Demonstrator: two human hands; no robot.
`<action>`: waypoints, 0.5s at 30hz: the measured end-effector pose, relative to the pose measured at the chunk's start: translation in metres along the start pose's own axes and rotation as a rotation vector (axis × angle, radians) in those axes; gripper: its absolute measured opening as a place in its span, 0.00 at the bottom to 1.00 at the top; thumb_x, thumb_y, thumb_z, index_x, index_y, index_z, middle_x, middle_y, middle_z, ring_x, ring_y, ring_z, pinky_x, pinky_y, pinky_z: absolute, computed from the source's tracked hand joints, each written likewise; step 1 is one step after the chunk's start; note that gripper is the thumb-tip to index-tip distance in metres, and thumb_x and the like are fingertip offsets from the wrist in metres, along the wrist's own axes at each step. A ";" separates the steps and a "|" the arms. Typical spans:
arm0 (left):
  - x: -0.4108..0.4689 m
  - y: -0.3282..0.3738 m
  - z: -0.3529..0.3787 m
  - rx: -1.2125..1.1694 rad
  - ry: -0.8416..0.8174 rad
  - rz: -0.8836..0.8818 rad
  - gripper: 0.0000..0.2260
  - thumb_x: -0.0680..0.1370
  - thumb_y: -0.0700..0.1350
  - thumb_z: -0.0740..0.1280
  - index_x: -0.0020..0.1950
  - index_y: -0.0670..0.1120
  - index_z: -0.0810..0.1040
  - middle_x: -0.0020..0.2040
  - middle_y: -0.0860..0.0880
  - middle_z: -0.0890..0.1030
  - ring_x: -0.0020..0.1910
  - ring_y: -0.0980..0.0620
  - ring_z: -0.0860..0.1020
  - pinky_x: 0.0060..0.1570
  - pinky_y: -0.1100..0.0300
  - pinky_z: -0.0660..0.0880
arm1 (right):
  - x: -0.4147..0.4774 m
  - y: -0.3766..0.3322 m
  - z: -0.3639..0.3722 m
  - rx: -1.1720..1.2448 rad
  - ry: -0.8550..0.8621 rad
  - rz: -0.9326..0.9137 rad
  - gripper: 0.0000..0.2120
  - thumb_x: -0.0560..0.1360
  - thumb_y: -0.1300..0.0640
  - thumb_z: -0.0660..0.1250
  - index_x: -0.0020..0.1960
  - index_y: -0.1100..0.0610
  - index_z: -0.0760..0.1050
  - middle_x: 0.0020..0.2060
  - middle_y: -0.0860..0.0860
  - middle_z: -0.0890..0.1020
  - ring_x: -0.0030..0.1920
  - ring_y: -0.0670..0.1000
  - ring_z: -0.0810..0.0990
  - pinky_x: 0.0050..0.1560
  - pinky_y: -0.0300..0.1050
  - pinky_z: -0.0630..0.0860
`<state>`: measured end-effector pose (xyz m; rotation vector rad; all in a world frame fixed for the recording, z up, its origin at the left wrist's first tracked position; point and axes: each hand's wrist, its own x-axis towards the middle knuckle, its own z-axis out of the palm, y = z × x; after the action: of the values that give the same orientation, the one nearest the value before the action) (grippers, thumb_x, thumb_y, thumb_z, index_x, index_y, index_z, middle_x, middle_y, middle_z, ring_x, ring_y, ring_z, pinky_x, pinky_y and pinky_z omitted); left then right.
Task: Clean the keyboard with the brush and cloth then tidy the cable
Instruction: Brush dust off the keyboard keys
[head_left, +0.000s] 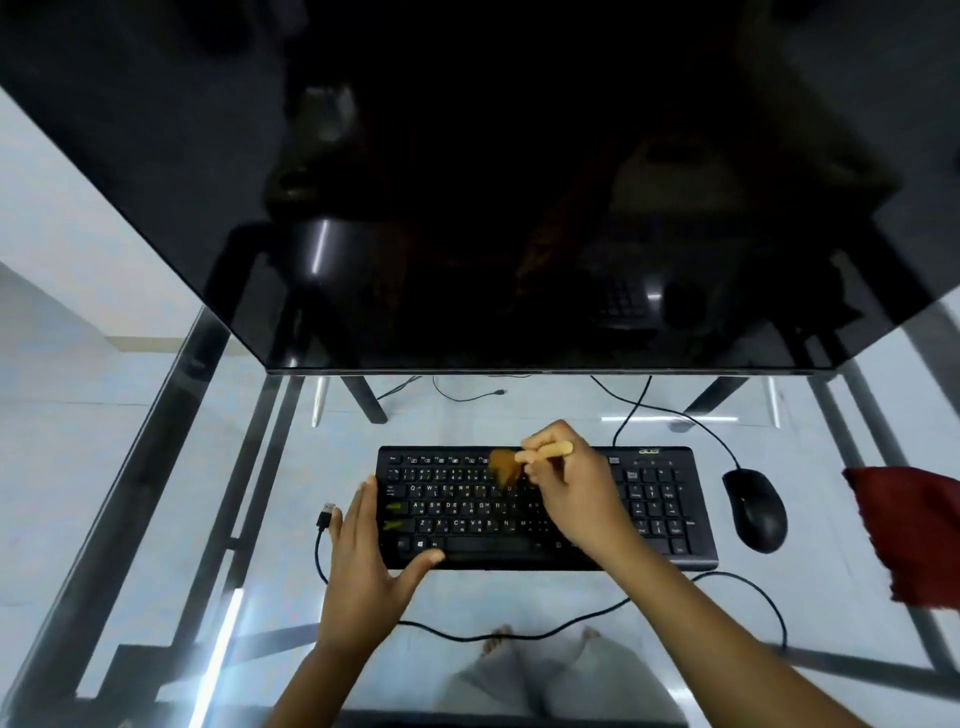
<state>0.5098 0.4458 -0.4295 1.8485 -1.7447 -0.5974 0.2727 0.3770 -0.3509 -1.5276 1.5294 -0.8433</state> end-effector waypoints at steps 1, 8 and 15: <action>0.001 0.004 0.001 -0.022 0.026 0.006 0.43 0.72 0.69 0.62 0.78 0.47 0.52 0.76 0.47 0.62 0.77 0.49 0.55 0.75 0.41 0.50 | 0.002 0.000 -0.004 0.013 0.051 -0.001 0.00 0.79 0.60 0.64 0.49 0.56 0.73 0.41 0.52 0.83 0.39 0.53 0.82 0.41 0.49 0.80; 0.032 0.052 0.009 0.090 -0.106 0.212 0.42 0.74 0.69 0.59 0.78 0.46 0.51 0.79 0.50 0.54 0.77 0.58 0.46 0.76 0.46 0.47 | 0.002 0.007 -0.019 0.049 0.184 0.016 0.03 0.79 0.62 0.62 0.48 0.56 0.71 0.37 0.46 0.81 0.38 0.38 0.81 0.40 0.32 0.76; 0.039 0.076 0.026 0.283 -0.312 0.338 0.52 0.69 0.75 0.59 0.79 0.45 0.41 0.79 0.51 0.42 0.77 0.56 0.38 0.75 0.44 0.41 | -0.014 0.020 -0.026 -0.023 -0.172 0.067 0.03 0.78 0.59 0.64 0.46 0.54 0.75 0.34 0.47 0.83 0.37 0.43 0.82 0.42 0.40 0.79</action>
<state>0.4381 0.4030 -0.3988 1.6412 -2.3922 -0.5454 0.2398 0.3897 -0.3554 -1.5153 1.4602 -0.6411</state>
